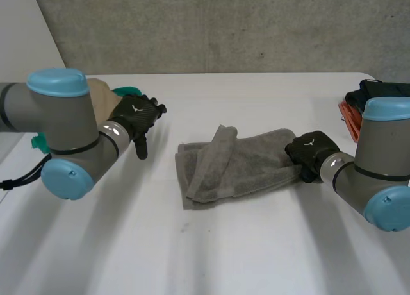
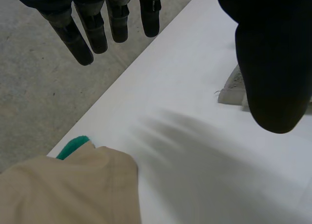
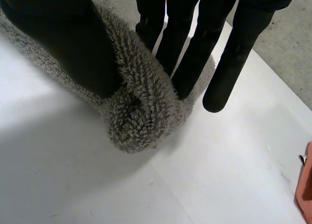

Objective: Fold the laundry.

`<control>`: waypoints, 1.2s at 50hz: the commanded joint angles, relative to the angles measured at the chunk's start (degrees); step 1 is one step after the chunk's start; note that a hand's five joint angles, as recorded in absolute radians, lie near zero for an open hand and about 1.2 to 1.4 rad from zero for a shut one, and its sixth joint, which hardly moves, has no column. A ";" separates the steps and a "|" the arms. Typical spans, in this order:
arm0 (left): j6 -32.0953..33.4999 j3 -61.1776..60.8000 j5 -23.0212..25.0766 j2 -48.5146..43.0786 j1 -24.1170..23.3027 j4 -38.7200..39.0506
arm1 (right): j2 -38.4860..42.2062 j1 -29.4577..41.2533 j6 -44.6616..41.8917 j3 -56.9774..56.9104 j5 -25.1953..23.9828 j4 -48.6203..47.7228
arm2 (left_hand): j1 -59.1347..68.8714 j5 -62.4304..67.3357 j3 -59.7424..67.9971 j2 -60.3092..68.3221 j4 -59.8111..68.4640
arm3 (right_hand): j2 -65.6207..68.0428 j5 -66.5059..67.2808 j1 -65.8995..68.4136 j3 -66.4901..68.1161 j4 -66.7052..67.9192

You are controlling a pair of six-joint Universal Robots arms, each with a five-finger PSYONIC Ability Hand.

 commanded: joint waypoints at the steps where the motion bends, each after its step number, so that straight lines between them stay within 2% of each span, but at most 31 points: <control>1: -0.48 0.11 -0.03 2.93 -0.47 -2.63 | -0.19 -0.35 -0.40 1.75 -0.13 -2.26 | -1.21 -2.58 -1.96 -1.68 -1.36 | 12.78 14.72 16.70 12.10 11.60; 6: -5.13 2.39 -0.29 3.29 -5.64 -2.81 | -0.19 -0.08 -0.49 2.81 -0.13 -2.79 | -1.21 -2.58 -1.96 -1.68 -1.36 | 12.78 14.72 16.70 12.10 11.60; 13: -11.55 12.13 -1.87 -2.86 -15.93 -3.68 | -1.69 0.71 -0.49 5.18 -0.13 -4.01 | -1.21 -2.58 -1.96 -1.68 -1.36 | 12.78 14.72 16.70 12.10 11.60; 18: -12.26 23.98 -6.25 -11.98 -22.60 -8.50 | -2.65 0.80 -0.49 6.58 -0.04 -4.89 | -1.21 -2.58 -1.96 -1.68 -1.36 | 12.78 14.72 16.70 12.10 11.60; 22: -11.91 33.20 -10.82 -19.10 -25.25 -11.94 | -3.01 0.80 -0.49 7.11 -0.04 -4.98 | -1.21 -2.58 -1.96 -1.68 -1.36 | 12.78 14.72 16.70 12.10 11.60; 25: -10.68 38.32 -13.47 -23.07 -25.87 -13.26 | -3.27 0.71 -0.49 7.38 -0.04 -5.16 | -1.21 -2.58 -1.96 -1.68 -1.36 | 12.78 14.72 16.70 12.10 11.60; 29: -4.90 46.67 -17.60 -29.22 -25.70 -13.80 | -3.88 0.36 -0.49 7.99 -0.13 -5.68 | -1.21 -2.58 -1.96 -1.68 -1.36 | 12.78 14.72 16.70 12.10 11.60; 33: 0.99 51.77 -19.71 -32.74 -24.64 -13.18 | -3.97 0.09 -0.49 8.34 -0.13 -6.04 | -1.21 -2.58 -1.96 -1.68 -1.36 | 12.78 14.72 16.70 12.10 11.60; 39: 9.61 54.25 -20.42 -35.21 -23.76 -11.60 | -4.24 0.09 -0.49 8.61 -0.22 -6.13 | -1.21 -2.58 -1.96 -1.68 -1.36 | 12.78 14.72 16.70 12.10 11.60; 43: 17.43 54.60 -22.78 -37.23 -21.39 -7.56 | -4.33 0.53 -0.49 8.96 -0.22 -6.30 | -1.21 -2.58 -1.96 -1.68 -1.36 | 12.78 14.72 16.70 12.10 11.60; 44: 21.71 54.77 -25.84 -38.19 -19.82 -5.90 | -4.41 0.71 -0.49 9.05 -0.22 -6.30 | -1.21 -2.58 -1.96 -1.68 -1.36 | 12.78 14.72 16.70 12.10 11.60; 46: 25.25 54.43 -30.15 -38.64 -18.41 -4.48 | -4.41 0.71 -0.49 9.05 -0.22 -6.30 | -1.21 -2.58 -1.96 -1.68 -1.36 | 12.78 14.72 16.70 12.10 11.60; 48: 28.77 53.64 -36.56 -38.38 -17.09 -3.25 | -4.41 0.88 -0.58 8.96 -0.04 -6.30 | -1.21 -2.58 -1.96 -1.68 -1.36 | 12.78 14.72 16.70 12.10 11.60; 50: 29.14 52.58 -39.30 -37.07 -17.08 -3.07 | -4.41 0.89 -0.58 8.96 0.05 -6.39 | -1.21 -2.58 -1.96 -1.68 -1.36 | 12.78 14.72 16.70 12.10 11.60; 52: 27.56 49.08 -39.84 -33.99 -17.34 -3.33 | -4.41 0.80 -0.67 8.87 0.05 -6.48 | -1.21 -2.58 -1.96 -1.68 -1.36 | 12.78 14.72 16.70 12.10 11.60; 60: 19.21 32.55 -32.64 -20.19 -19.10 -0.70 | -4.76 0.01 -2.07 9.14 0.84 -6.39 | -1.21 -2.58 -1.96 -1.68 -1.36 | 12.78 14.72 16.70 12.10 11.60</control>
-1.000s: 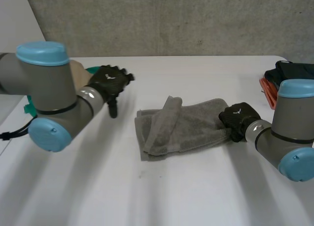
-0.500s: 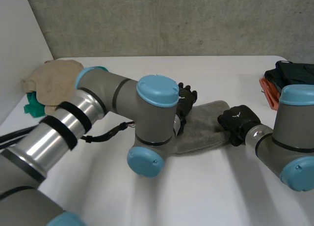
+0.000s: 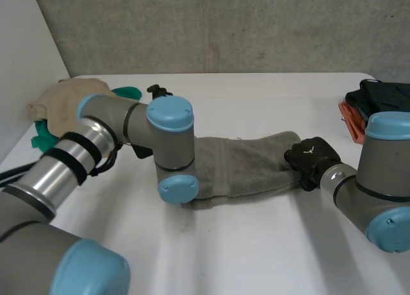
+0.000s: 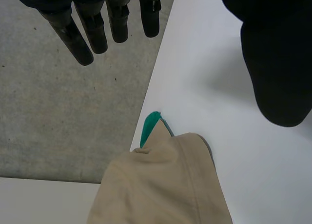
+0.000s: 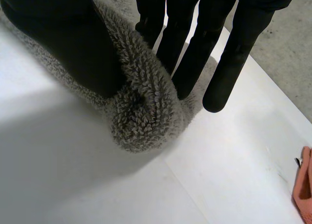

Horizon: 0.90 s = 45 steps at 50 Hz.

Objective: Fold the laundry.

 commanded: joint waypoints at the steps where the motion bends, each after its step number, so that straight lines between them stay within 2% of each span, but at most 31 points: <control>1: -7.76 -14.26 6.24 12.49 -1.69 2.57 | -0.49 -0.73 -1.46 0.29 0.80 0.10 | -1.21 -2.56 -1.96 -1.68 -1.36 | 12.78 13.58 16.70 12.10 11.60; 5: -10.74 -19.54 6.69 18.29 -1.95 3.28 | -1.98 -2.40 -4.53 1.17 1.94 0.01 | -1.21 -2.56 -1.96 -1.68 -1.36 | 12.78 13.58 16.70 12.10 11.60; 13: -19.62 -29.82 8.35 28.40 -0.81 2.31 | -4.35 -4.69 -15.69 1.52 8.00 -3.32 | -1.21 -2.56 -1.96 -1.68 -1.36 | 12.78 13.58 16.70 12.10 11.60; 17: -24.45 -33.95 11.08 32.35 -0.02 1.61 | -5.67 -0.48 -19.30 1.70 10.90 -10.34 | -1.21 -2.56 -1.96 -1.68 -1.36 | 12.78 13.58 16.70 12.10 11.60; 19: -27.35 -36.24 13.10 34.46 0.51 1.52 | -6.64 5.05 -22.20 2.49 11.35 -15.79 | -1.21 -2.56 -1.96 -1.68 -1.36 | 12.78 13.58 16.70 12.10 11.60; 22: -30.96 -38.79 15.21 36.84 1.04 1.52 | -7.08 11.20 -25.53 4.85 10.30 -21.59 | -1.21 -2.56 -1.96 -1.68 -1.36 | 12.78 13.58 16.70 12.10 11.60; 23: -32.36 -39.93 15.73 37.80 1.21 1.52 | -7.17 14.96 -27.72 7.04 8.38 -25.44 | -1.21 -2.56 -1.96 -1.68 -1.36 | 12.78 13.58 16.70 12.10 11.60; 26: -33.77 -41.52 16.09 38.95 1.30 1.52 | -7.17 19.21 -31.59 11.26 3.54 -31.35 | -1.21 -2.56 -1.96 -1.68 -1.36 | 12.78 13.58 16.70 12.10 11.60; 27: -34.56 -42.48 16.35 39.56 1.48 1.44 | -7.17 21.13 -34.31 14.15 0.57 -34.93 | -1.21 -2.56 -1.96 -1.68 -1.36 | 12.78 13.58 16.70 12.10 11.60; 31: -35.44 -44.41 16.44 40.62 1.92 1.35 | -5.68 22.73 -40.47 17.34 -3.50 -39.45 | -1.21 -2.56 -1.96 -1.68 -1.36 | 12.78 13.58 16.70 12.10 11.60; 34: -35.62 -45.12 16.62 40.89 1.92 1.35 | -5.06 22.91 -41.37 17.08 -2.54 -36.83 | -1.21 -2.56 -1.96 -1.68 -1.36 | 12.78 13.58 16.70 12.10 11.60; 36: -35.45 -45.21 16.97 40.80 1.92 1.43 | -5.32 23.26 -40.75 16.64 -2.28 -33.14 | -1.21 -2.56 -1.96 -1.68 -1.36 | -21.24 -20.44 -17.32 -21.91 -22.42; 38: -35.45 -45.12 17.06 40.71 1.92 1.35 | -6.11 23.17 -39.70 16.82 -2.45 -31.64 | -1.21 -2.56 -1.96 -1.68 -1.36 | -42.17 -41.37 -38.25 -42.84 -43.35; 39: -35.53 -44.86 17.15 40.62 1.92 1.35 | -7.16 23.00 -37.61 16.82 -3.06 -30.67 | -1.21 -2.56 -1.96 -1.68 -1.36 | -47.74 -46.94 -43.82 -48.42 -48.92; 42: -35.45 -44.51 17.15 40.53 1.92 1.61 | -10.14 22.04 -33.47 16.99 -4.21 -29.79 | -1.21 -2.56 -1.96 -1.68 -1.36 | -53.00 -52.20 -49.08 -53.68 -54.18; 45: -35.45 -43.54 17.15 40.36 1.83 1.70 | -14.72 20.63 -25.22 16.55 -5.52 -28.47 | -1.21 -2.56 -1.96 -1.68 -1.36 | -57.22 -56.42 -53.30 -57.90 -58.40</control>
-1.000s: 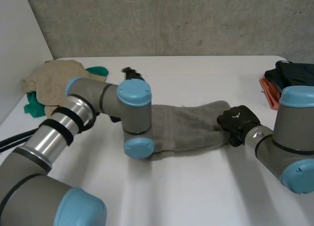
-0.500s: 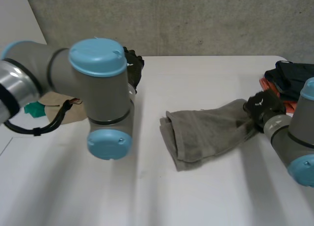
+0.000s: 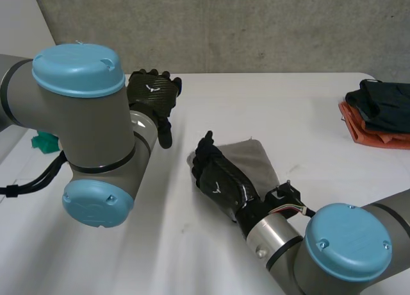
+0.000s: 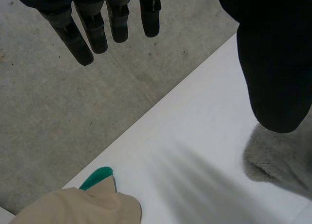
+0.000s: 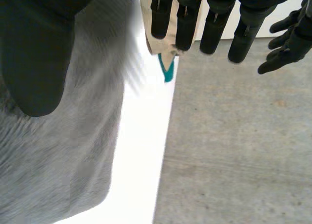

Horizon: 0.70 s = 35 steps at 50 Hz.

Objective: Fold the laundry.

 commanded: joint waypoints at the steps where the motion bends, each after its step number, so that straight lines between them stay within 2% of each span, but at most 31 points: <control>1: 0.02 1.86 -0.08 -0.49 -0.20 0.19 | -8.49 -2.98 15.20 -0.90 -2.24 4.15 | -1.21 -2.57 -1.96 -1.68 -1.36 | -7.36 -6.20 -7.27 -7.27 -7.66; 6: -0.07 4.32 -0.08 -1.37 -0.64 0.10 | -12.36 -8.77 33.63 -5.10 -3.65 8.54 | -1.21 -2.57 -1.96 -1.68 -1.36 | -7.36 -6.20 -7.27 -7.27 -7.66; 9: -0.33 5.82 0.10 -2.34 -1.25 0.02 | -11.24 -11.85 42.17 -9.14 -4.96 13.54 | -1.21 -2.57 -1.96 -1.68 -1.36 | -7.36 -6.20 -7.27 -7.27 -7.66; 13: -2.08 7.22 1.50 -4.09 -2.65 -0.25 | -7.38 -15.37 48.43 -15.81 -6.98 21.44 | -1.21 -2.57 -1.96 -1.68 -1.36 | -7.36 -6.20 -7.27 -7.27 -7.66; 21: -9.63 11.00 6.68 -10.59 -5.99 -2.61 | 4.83 -18.37 57.13 -30.67 -11.03 38.31 | -1.21 -2.57 -1.96 -1.68 -1.36 | -7.36 -6.20 -7.27 -7.27 -7.66; 25: -12.27 14.95 6.43 -15.33 -6.53 -6.29 | 10.90 -18.46 59.34 -36.30 -12.44 45.44 | -1.21 -2.57 -1.96 -1.68 -1.36 | -7.36 -6.20 -7.27 -7.27 -7.66; 30: -15.36 19.18 5.46 -20.53 -7.05 -14.29 | 15.75 -18.63 58.03 -38.34 -12.36 50.12 | -1.21 -2.57 -1.96 -1.68 -1.36 | -7.36 -6.20 -7.27 -7.27 -7.66; 35: -17.38 20.32 4.06 -23.61 -7.84 -21.42 | 17.34 -19.77 54.34 -36.85 -9.64 48.37 | -1.21 -2.57 -1.96 -1.68 -1.36 | -7.36 -6.20 -7.27 -7.27 -7.66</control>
